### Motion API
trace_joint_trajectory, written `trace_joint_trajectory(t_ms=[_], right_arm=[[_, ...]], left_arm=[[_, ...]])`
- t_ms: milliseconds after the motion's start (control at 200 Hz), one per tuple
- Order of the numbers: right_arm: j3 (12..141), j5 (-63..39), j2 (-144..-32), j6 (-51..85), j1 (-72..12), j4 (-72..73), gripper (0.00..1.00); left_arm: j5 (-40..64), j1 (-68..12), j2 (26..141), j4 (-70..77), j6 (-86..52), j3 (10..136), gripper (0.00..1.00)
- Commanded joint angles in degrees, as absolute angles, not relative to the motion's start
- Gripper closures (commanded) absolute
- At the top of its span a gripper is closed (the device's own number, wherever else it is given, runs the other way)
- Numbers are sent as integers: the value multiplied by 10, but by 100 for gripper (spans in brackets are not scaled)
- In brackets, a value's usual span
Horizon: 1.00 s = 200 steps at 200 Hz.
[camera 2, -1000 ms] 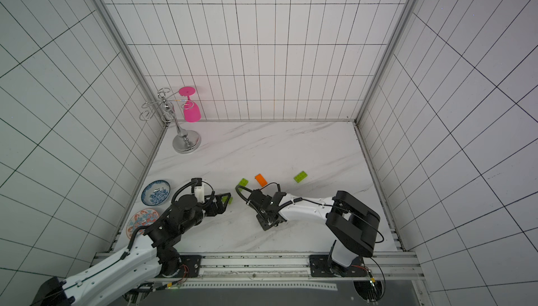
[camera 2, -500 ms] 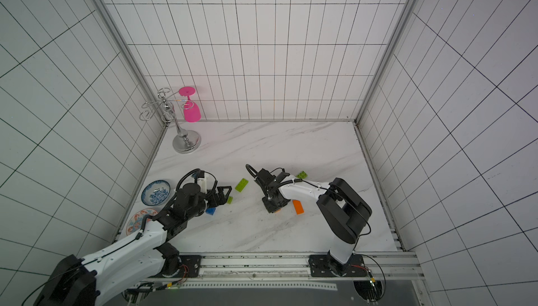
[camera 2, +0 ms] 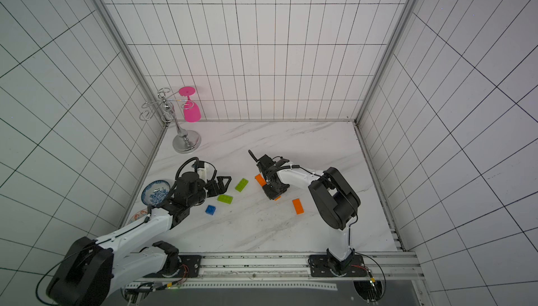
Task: Assemble a small pinwheel with lego
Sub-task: Assemble the lego brick at the center of the board.
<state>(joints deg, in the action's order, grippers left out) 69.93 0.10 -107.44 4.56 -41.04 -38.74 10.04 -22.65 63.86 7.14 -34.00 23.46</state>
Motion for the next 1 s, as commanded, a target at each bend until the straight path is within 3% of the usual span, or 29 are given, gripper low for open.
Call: trace_joint_trajectory(t_ms=[0, 994], right_arm=[[717, 0, -1092, 24, -417, -394, 71], [743, -23, -1136, 54, -426, -354, 70]], left_arm=[[125, -223, 663, 93, -323, 260, 2], [147, -222, 696, 97, -318, 269, 3]])
